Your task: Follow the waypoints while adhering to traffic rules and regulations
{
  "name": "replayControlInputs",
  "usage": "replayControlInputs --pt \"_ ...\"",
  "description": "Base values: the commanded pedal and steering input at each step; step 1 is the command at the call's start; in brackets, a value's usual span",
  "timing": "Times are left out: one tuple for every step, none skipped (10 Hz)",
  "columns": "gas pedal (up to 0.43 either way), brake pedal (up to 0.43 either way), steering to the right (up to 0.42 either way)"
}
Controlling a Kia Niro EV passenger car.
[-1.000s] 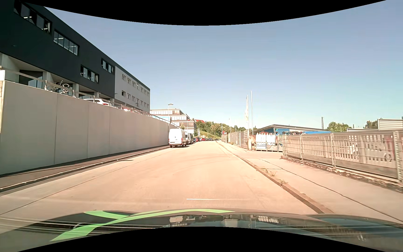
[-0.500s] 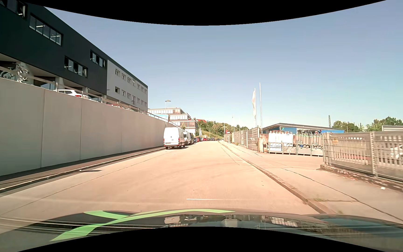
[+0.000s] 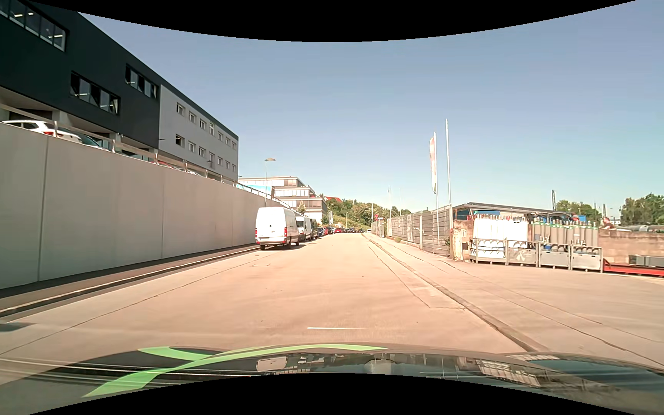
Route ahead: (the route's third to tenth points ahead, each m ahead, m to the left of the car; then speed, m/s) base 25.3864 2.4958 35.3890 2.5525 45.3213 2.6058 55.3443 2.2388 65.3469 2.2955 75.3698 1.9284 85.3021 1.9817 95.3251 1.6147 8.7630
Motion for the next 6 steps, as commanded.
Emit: replayControlInputs --pt "0.197 0.000 -0.004" --pt "0.197 0.000 -0.002" --pt "0.197 0.000 -0.002" --pt "0.197 0.000 -0.001" --pt "0.197 0.000 -0.003" --pt "0.197 0.000 -0.004"
